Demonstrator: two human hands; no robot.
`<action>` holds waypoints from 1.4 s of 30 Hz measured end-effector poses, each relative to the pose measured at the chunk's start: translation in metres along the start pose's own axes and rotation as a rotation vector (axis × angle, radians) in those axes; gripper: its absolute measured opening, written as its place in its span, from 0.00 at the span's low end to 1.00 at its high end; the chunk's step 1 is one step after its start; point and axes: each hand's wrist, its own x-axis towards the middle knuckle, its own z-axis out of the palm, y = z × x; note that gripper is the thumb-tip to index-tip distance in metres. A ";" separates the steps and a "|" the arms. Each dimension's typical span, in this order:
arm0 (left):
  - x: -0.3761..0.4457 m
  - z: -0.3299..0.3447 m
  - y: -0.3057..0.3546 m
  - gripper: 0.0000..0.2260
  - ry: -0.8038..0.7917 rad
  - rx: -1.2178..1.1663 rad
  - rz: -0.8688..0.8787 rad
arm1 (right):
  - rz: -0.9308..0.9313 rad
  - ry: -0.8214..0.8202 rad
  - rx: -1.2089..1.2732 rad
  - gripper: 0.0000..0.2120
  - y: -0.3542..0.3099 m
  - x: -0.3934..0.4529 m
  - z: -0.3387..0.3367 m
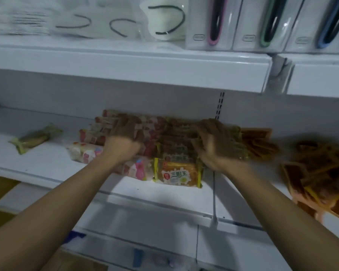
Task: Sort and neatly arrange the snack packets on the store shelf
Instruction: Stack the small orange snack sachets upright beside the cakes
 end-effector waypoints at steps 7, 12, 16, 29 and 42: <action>-0.027 -0.065 -0.116 0.27 -0.076 0.168 -0.287 | -0.237 -0.145 0.050 0.29 -0.129 0.065 0.046; -0.026 -0.100 -0.220 0.22 -0.080 0.166 -0.491 | -0.344 -0.161 0.099 0.31 -0.222 0.099 0.084; -0.015 -0.106 -0.299 0.29 -0.133 0.145 -0.634 | -0.403 -0.146 0.135 0.28 -0.291 0.132 0.121; -0.004 -0.069 -0.444 0.26 -0.060 -0.271 -0.484 | -0.155 -0.206 0.430 0.31 -0.427 0.190 0.223; 0.014 -0.120 -0.360 0.31 -0.321 -1.362 -0.238 | 0.187 -0.056 0.851 0.35 -0.362 0.163 0.157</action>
